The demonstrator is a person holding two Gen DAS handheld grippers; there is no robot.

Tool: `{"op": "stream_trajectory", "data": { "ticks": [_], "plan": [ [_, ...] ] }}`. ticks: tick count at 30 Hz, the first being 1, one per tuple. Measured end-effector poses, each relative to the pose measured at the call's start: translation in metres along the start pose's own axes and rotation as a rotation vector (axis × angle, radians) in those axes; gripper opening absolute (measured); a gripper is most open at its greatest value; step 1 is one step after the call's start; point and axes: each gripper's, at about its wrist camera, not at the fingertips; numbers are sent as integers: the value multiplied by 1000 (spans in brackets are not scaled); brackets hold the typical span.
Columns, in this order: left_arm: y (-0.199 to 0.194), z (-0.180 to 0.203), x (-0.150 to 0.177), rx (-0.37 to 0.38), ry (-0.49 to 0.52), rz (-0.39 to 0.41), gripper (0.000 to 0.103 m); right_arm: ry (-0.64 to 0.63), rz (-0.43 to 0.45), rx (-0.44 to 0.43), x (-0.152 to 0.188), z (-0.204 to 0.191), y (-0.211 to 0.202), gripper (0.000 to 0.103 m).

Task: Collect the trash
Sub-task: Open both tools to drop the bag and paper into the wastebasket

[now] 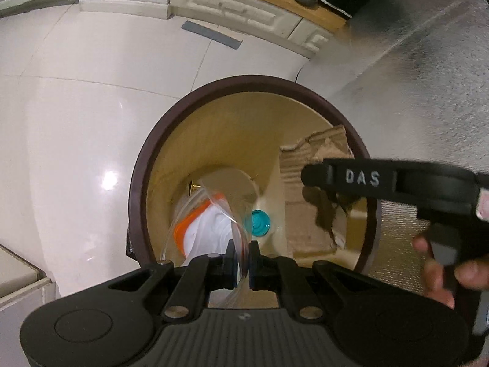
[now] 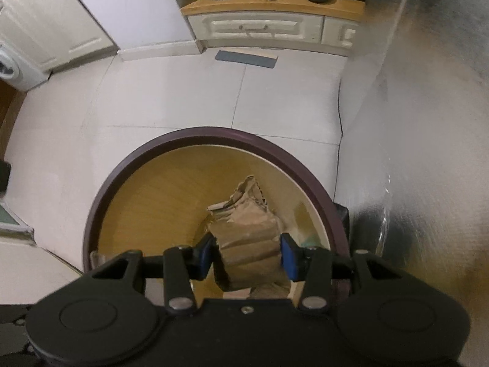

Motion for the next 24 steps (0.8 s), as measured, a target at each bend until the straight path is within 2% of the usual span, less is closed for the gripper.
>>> {"op": "stream_trajectory", "data": {
  "ticks": [5,14,19,24],
  "plan": [
    [5,-4,-3,2,-8,-3,6,8,-18,-6,-8,-1,10,59],
    [12,3,-6,45,12,-15,8,44,-28,-28,-5,5,1,59],
    [13,10,-4,45,45,-45,37,79,-44,-27,4,11,-7,59],
    [8,14,-2,20,87,-64,40,117,-51,-27,14,15,-19,59]
  ]
}}
Point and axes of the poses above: each gripper's, at about its wrist camera, not at the fingertips, and y roughly the way its jaws point, z to its right, x to its underside, and after that the axes turned 7 degrees about z, right-handed
